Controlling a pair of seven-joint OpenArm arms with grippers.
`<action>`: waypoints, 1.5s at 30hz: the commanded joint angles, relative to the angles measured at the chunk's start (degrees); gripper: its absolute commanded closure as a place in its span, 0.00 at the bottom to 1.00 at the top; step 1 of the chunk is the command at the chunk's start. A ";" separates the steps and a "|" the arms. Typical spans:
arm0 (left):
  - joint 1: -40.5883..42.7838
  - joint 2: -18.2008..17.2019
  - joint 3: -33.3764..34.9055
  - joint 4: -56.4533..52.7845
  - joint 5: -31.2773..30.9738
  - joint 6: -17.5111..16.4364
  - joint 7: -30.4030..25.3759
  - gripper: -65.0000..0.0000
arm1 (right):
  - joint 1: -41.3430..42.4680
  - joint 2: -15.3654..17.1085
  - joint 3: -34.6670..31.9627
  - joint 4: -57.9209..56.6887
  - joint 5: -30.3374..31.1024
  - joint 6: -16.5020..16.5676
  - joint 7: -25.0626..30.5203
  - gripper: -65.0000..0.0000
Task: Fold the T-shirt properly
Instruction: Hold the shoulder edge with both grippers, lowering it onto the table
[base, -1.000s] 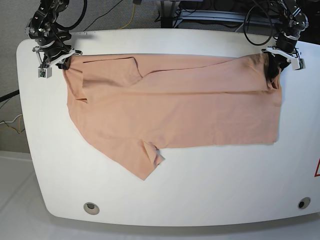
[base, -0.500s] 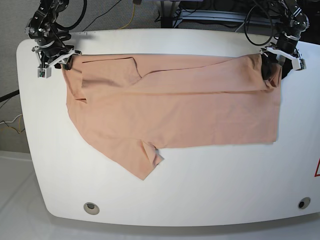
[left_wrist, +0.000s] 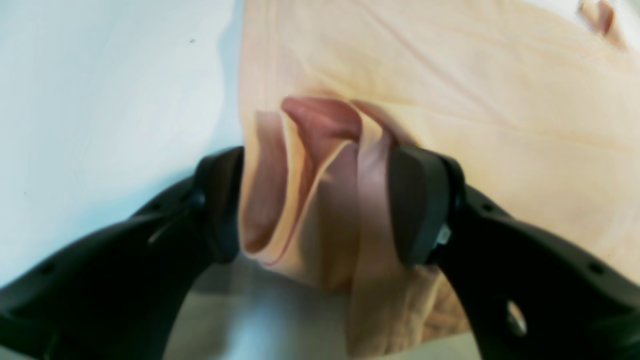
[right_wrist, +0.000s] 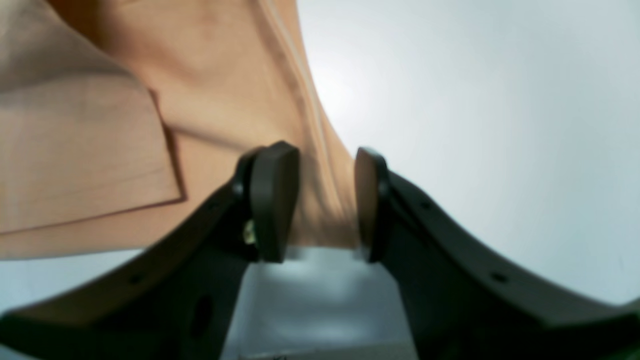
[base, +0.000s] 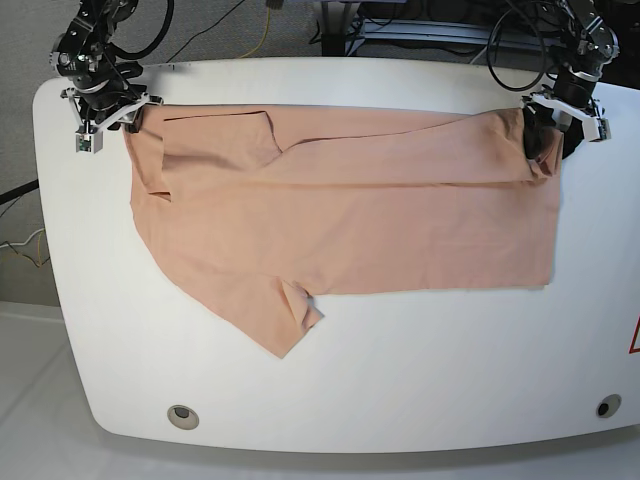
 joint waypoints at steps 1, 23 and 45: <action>1.90 0.44 -0.73 0.50 7.87 4.31 10.75 0.37 | 0.39 0.84 0.33 2.28 0.52 -0.14 0.80 0.66; 1.90 0.52 -2.75 2.35 7.78 4.31 10.84 0.37 | 1.54 0.84 0.33 5.97 0.52 -0.14 -1.83 0.66; 0.32 0.35 -2.93 7.27 7.78 4.31 10.93 0.37 | 2.07 0.93 0.33 11.16 0.61 -0.14 -2.01 0.66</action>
